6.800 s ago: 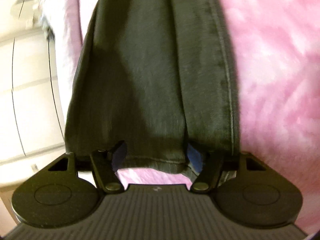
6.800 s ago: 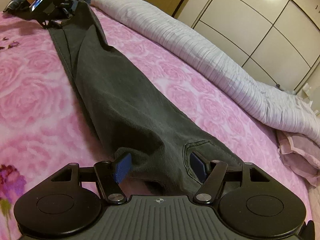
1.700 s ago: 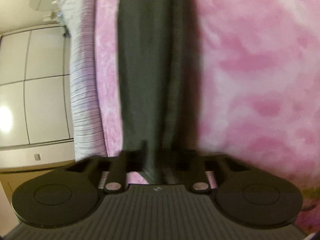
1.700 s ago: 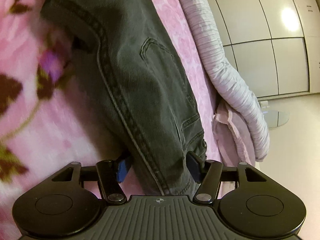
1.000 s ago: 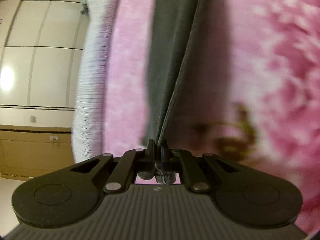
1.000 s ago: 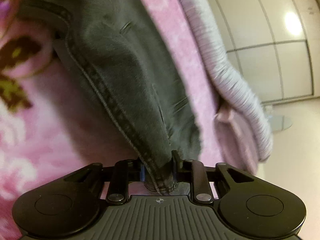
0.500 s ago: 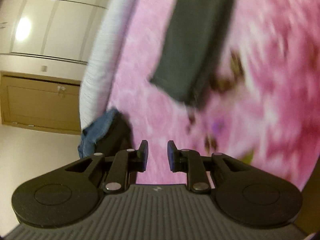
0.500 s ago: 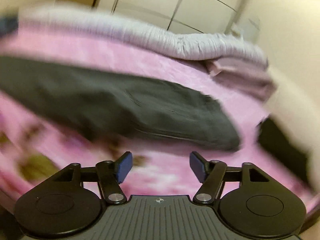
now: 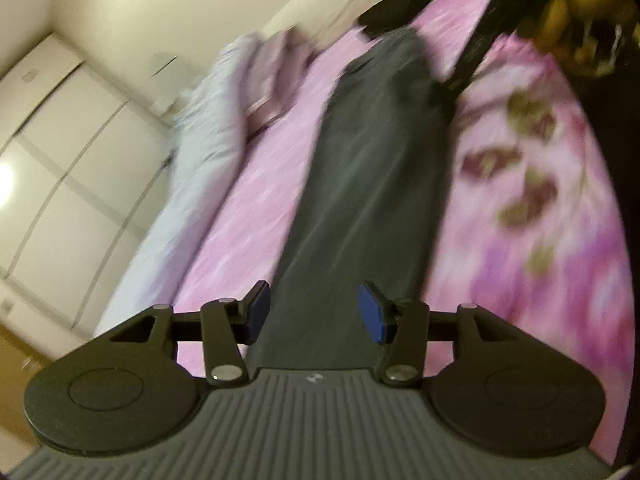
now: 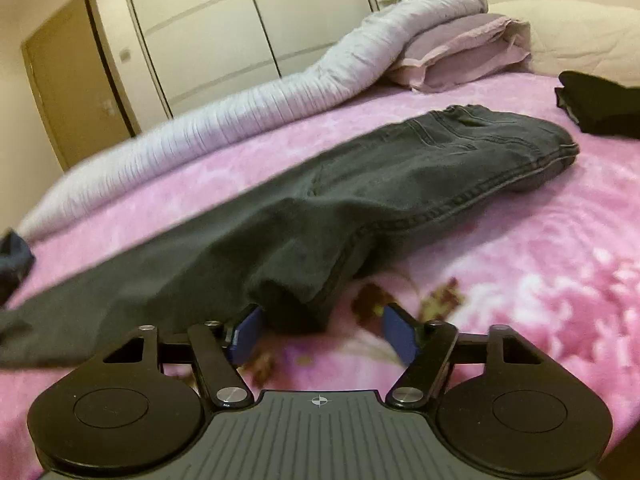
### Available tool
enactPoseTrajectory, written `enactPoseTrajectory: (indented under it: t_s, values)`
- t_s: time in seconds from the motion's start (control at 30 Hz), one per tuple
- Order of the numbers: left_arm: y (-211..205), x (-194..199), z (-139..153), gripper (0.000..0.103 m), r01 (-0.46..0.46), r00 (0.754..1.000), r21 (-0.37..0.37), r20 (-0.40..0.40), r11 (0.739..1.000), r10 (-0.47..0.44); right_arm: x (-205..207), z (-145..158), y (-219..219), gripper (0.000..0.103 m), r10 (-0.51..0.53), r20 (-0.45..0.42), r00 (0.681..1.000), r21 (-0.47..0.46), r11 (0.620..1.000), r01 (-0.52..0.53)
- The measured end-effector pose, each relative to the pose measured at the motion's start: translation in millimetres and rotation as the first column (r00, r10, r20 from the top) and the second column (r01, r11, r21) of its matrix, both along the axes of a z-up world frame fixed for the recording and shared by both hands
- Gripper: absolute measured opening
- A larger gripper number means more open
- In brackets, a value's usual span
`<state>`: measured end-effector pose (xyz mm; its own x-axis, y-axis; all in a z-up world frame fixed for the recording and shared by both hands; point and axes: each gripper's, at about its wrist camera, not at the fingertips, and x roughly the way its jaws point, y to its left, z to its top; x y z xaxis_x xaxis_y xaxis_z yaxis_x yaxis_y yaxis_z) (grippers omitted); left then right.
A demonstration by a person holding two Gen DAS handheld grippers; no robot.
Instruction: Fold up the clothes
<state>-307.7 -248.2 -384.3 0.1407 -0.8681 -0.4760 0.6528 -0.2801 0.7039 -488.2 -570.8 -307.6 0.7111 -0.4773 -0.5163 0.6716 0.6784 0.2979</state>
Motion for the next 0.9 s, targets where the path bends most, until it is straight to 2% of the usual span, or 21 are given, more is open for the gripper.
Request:
enactPoseTrajectory:
  t_s: [0.07, 0.17, 0.2, 0.23, 0.33, 0.47, 0.73, 0.8, 0.87, 0.9]
  values:
    - [-20.3, -9.6, -7.5, 0.047, 0.036, 0.999, 0.018, -0.015, 0.999, -0.035, 3.1, -1.2, -2.2, 0.050, 0.016, 0.006, 1.000, -0.016, 1.000, -0.016]
    - [-36.7, -14.1, -18.7, 0.047, 0.058, 0.998, 0.044, -0.013, 0.997, -0.057, 6.8, -2.4, -3.1, 0.038, 0.045, -0.003, 0.999, -0.040, 0.998, -0.045]
    - [-39.8, -11.8, -21.8, 0.047, 0.056, 0.998, 0.053, -0.010, 0.997, -0.056, 5.5, -1.4, -3.2, 0.021, 0.054, -0.002, 0.999, -0.034, 0.998, -0.054]
    - [-39.8, -11.6, -24.7, 0.047, 0.055, 0.999, 0.063, -0.005, 0.997, -0.054, 3.8, 1.6, -2.2, 0.009, 0.063, -0.014, 0.998, -0.028, 0.998, -0.063]
    - [-34.7, -5.1, -28.7, 0.046, 0.042, 0.999, 0.085, 0.007, 0.995, -0.042, -16.4, 26.8, 2.8, 0.000, 0.048, 0.012, 0.999, -0.003, 0.999, -0.048]
    - [-26.3, 5.1, -30.4, 0.045, 0.035, 0.999, 0.102, -0.004, 0.994, -0.035, -42.6, 48.2, -0.7, 0.000, -0.006, 0.063, 0.998, 0.095, 0.995, 0.000]
    - [-7.9, -0.8, -20.6, 0.047, 0.053, 0.998, 0.085, -0.031, 0.995, -0.051, -56.1, 36.7, 4.9, 0.001, -0.035, 0.037, 0.999, 0.100, 0.994, 0.031]
    - [-9.9, -3.8, -19.8, 0.050, 0.055, 0.998, 0.079, -0.043, 0.995, -0.052, -53.0, 29.7, 7.2, 0.006, -0.040, 0.014, 0.999, 0.110, 0.993, 0.038]
    - [-15.3, -2.7, -20.9, 0.050, 0.042, 0.997, 0.090, -0.063, 0.995, -0.037, -49.6, 22.9, 7.2, 0.015, -0.039, 0.031, 0.999, 0.138, 0.990, 0.035]
    - [-18.9, -1.1, -22.2, 0.050, 0.031, 0.997, 0.099, -0.074, 0.995, -0.024, -47.5, 19.8, 6.7, 0.024, -0.040, 0.039, 0.998, 0.148, 0.988, 0.034]
